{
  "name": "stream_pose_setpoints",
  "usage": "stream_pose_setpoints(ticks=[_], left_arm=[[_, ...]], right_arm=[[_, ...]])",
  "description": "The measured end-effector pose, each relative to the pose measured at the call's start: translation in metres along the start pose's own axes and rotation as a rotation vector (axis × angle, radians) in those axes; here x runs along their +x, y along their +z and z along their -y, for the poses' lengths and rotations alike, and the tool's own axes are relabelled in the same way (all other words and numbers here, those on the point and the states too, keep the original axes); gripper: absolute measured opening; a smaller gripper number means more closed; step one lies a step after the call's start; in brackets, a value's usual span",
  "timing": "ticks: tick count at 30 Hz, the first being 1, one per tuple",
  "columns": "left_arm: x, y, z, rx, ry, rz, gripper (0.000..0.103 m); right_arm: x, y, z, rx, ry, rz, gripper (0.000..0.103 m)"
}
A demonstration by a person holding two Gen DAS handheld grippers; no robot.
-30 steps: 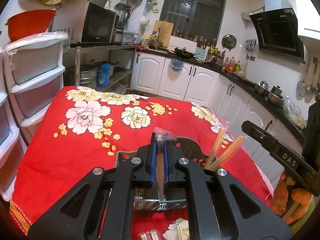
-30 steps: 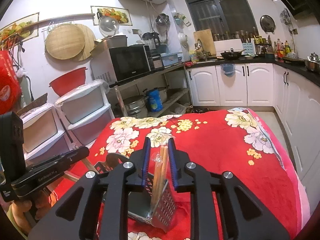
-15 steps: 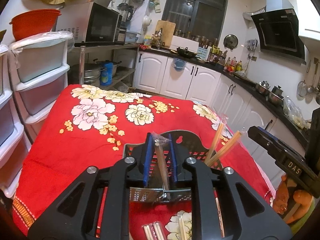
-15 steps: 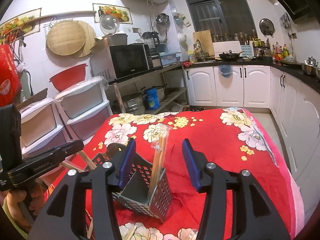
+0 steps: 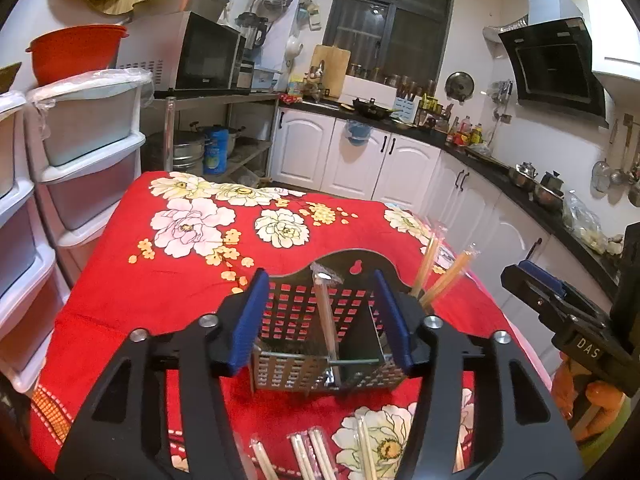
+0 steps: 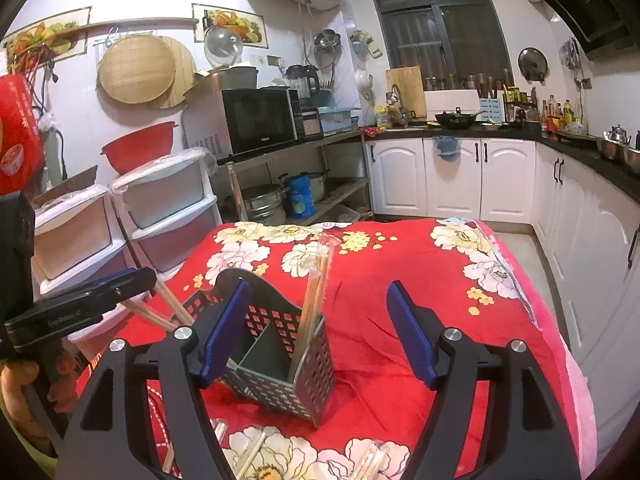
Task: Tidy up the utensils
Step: 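Open both grippers to release the chopsticks into the caddy, then move both grippers back down to the wrapped chopsticks on the tablecloth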
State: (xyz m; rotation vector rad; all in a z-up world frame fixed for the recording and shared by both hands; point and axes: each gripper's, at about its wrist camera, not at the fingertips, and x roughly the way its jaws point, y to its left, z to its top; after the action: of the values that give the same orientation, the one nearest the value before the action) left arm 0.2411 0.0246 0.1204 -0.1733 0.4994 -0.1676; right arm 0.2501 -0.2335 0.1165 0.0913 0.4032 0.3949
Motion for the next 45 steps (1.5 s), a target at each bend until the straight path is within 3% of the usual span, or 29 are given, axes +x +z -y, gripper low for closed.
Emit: stream_pose_setpoints(ticks=[7,13,18,19,45], left_arm=[[-0.022,-0.009,0.002,0.012,0.008,0.019,0.071],[-0.035,-0.017,0.004,0.016,0.017,0.031,0.081],[-0.04,-0.027,0.004,0.018,0.016,0.021,0.083],[-0.04,-0.029,0.004,0.018,0.017,0.018,0.088],[-0.053,-0.08,-0.03,-0.028,0.075,-0.05,0.091]], right_arm=[[-0.009,-0.008,-0.001,-0.015,-0.006,-0.001,0.075],[-0.018,-0.018,-0.003,-0.033,-0.007,-0.009,0.076],[-0.023,-0.026,-0.005,-0.042,-0.006,-0.019,0.077],[-0.023,-0.027,-0.006,-0.043,-0.006,-0.021,0.077],[-0.026,-0.071,-0.026,-0.086,0.018,-0.122,0.077]])
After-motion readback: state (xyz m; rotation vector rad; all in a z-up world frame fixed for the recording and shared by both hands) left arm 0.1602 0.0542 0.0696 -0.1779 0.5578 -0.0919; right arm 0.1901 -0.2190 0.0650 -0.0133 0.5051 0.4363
